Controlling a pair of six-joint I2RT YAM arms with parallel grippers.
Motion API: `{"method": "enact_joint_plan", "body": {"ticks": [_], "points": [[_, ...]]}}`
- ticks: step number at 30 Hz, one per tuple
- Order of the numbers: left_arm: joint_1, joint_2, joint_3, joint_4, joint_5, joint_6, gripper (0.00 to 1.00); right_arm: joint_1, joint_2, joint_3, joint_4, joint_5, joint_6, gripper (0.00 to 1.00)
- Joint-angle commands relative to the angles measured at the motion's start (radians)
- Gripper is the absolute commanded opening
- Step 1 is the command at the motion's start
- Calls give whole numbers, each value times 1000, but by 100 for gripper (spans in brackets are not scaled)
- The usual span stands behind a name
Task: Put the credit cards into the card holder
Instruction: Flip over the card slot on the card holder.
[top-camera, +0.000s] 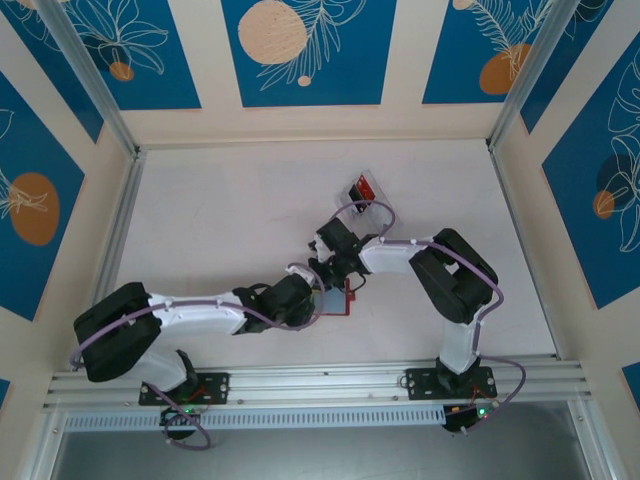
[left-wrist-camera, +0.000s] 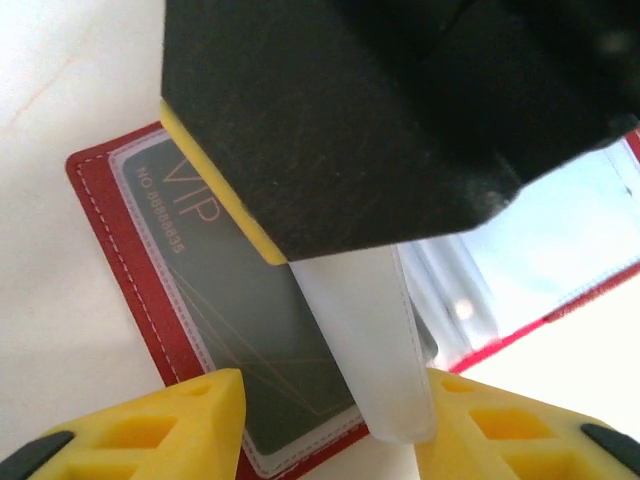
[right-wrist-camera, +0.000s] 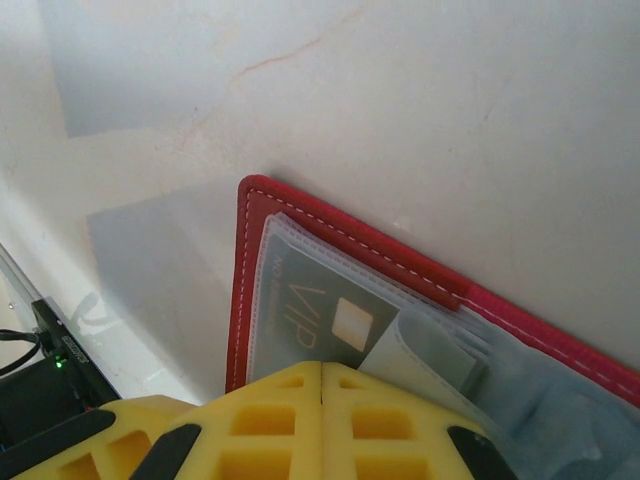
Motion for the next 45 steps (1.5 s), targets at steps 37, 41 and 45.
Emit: {"method": "enact_joint_plan", "body": {"ticks": [37,41,45], "points": [[126,-87,-32,-15,103,-56,48,53,-278,-98,-214,256,-75,15],[165,-41,4,-30,149,-33,51,69,-288,-149,-222,277,-63,14],[197,19,21,-19,165,-28,51,65,-307,-195,-236,308,-60,14]]}}
